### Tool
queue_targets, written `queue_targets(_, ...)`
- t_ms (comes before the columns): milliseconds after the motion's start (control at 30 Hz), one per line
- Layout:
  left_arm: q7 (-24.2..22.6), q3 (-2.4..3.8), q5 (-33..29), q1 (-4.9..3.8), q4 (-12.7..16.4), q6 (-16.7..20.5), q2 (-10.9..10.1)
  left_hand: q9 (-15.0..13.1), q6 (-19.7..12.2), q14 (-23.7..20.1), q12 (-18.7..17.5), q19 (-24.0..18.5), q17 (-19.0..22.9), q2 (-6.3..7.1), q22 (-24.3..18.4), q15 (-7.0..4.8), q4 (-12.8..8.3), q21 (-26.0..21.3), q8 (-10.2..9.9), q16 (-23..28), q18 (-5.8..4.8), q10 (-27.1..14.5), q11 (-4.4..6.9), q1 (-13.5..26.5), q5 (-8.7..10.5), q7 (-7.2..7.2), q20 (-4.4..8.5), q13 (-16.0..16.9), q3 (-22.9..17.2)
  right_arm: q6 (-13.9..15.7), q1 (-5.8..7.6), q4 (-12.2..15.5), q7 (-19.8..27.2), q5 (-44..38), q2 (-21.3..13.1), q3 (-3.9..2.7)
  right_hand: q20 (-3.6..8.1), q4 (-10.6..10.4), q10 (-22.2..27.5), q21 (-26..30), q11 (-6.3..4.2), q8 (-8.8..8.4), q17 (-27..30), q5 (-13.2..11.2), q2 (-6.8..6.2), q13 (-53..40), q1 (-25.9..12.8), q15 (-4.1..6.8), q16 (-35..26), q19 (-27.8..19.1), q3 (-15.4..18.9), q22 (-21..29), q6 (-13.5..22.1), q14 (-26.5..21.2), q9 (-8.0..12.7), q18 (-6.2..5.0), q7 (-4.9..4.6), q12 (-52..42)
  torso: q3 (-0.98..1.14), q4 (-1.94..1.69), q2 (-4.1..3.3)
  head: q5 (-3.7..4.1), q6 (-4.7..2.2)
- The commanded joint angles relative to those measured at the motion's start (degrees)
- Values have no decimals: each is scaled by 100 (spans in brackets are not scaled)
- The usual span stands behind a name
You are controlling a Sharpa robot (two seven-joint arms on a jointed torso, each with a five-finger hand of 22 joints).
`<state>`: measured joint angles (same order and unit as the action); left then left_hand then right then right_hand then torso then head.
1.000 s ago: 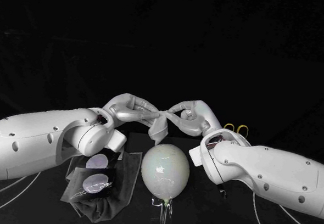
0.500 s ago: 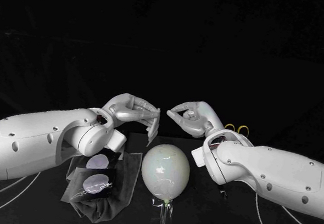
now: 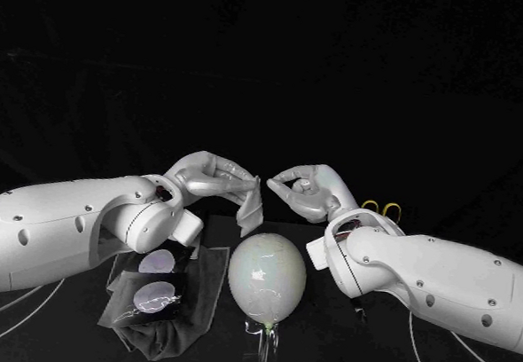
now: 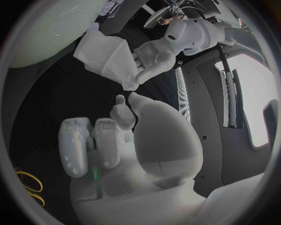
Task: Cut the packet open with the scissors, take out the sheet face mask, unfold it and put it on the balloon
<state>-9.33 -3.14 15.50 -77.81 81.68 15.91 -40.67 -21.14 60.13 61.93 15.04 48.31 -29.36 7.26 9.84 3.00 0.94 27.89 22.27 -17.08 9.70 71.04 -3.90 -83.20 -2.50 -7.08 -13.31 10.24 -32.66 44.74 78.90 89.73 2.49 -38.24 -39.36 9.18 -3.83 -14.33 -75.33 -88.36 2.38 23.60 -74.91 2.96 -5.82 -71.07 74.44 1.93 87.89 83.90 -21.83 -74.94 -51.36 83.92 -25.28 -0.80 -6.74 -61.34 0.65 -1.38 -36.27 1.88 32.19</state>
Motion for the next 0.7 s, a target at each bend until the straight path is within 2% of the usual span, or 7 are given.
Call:
queue_targets(33, -91, 7, -47, -8, 19, -28, 10, -345, 30, -39, 32, -25, 9, -41, 8, 9, 13, 30, 14, -25, 11, -27, 1, 23, -29, 12, -1, 7, -32, -144, 2, -74, -49, -23, 66, -3, -49, -24, 14, 2, -15, -53, -1276, -18, 9, 6, 53, -27, 28, 523, 38, -1451, 5, 533, 28, 39, -14, -14, 0, -5, -3, 20, -8)
queue_targets(200, -129, 7, -92, -8, 31, -106, 6, -388, -7, -96, 22, -98, 29, -68, 48, 32, -28, 86, 5, -9, 2, -89, -22, 71, -29, -1, -6, 14, -96, -223, 2, -183, -42, 45, 172, -2, -79, -88, 41, 29, 34, -178, -1257, -19, 6, 14, 70, -66, 14, 508, 114, -1442, 130, 526, 94, 32, -75, -7, 1, -8, -4, 20, -8)
queue_targets(433, -173, 7, -148, -8, 39, -164, -3, -488, -78, -217, -75, -255, 88, -117, 108, 89, -90, 164, 8, 59, -23, -202, -85, 132, -27, -50, -24, -32, -209, -273, 2, -260, -38, 81, 256, -2, -82, -94, 42, 28, 38, -186, -1256, -20, 7, 13, 71, -69, 13, 509, 122, -1443, 134, 525, 98, 33, -79, -10, -1, -1, -2, 25, -6)
queue_targets(700, -215, 7, -206, -8, 47, -190, -14, -764, -231, -415, -497, -584, 243, -143, 182, 199, -177, 250, 72, 249, -60, -295, -197, 274, -28, -121, -90, -274, -471, -326, 2, -316, -37, 93, 291, -2, -90, -112, 49, 26, 47, -199, -1257, -19, 12, 17, 72, -77, 14, 509, 139, -1443, 135, 526, 107, 33, -86, -6, 2, 0, 0, 21, -8)
